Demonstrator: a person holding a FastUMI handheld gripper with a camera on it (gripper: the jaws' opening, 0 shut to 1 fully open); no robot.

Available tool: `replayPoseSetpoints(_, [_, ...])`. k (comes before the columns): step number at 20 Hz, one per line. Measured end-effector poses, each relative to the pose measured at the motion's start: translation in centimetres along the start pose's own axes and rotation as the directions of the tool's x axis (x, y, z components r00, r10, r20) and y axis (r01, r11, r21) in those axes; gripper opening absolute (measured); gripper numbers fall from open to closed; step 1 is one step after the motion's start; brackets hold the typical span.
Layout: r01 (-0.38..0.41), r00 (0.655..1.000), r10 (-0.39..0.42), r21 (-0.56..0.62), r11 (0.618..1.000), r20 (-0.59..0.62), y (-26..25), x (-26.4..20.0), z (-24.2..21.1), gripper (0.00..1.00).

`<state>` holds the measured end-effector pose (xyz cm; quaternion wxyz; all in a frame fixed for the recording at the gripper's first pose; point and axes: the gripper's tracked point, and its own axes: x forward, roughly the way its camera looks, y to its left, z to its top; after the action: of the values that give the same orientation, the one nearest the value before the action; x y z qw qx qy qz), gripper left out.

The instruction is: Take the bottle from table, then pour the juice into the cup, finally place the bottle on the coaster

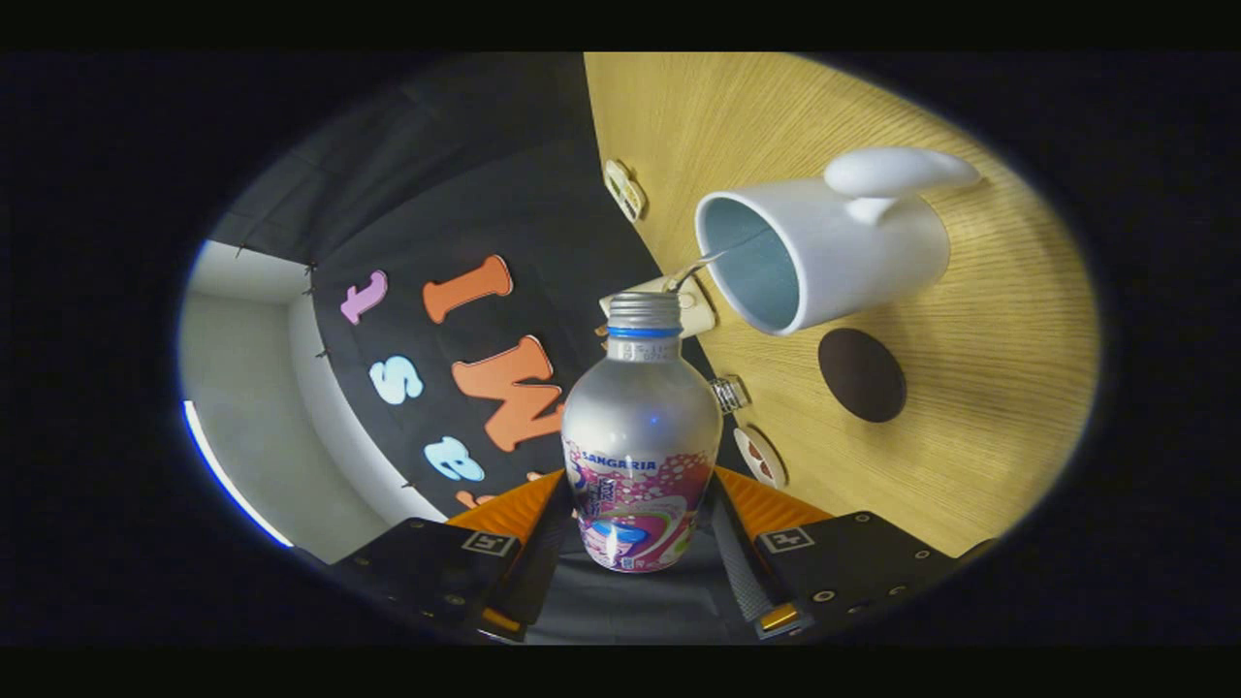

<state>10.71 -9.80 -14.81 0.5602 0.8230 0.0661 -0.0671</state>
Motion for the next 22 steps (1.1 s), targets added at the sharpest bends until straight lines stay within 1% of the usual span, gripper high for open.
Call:
replayPoseSetpoints(9, [-0.008,1.000,0.008,0.049,0.999,-0.002,0.6,0.5,0.3,0.76])
replayPoseSetpoints(22, [-0.035,0.999,0.037,0.118,0.992,-0.017,2.0,0.2,-0.6,0.76])
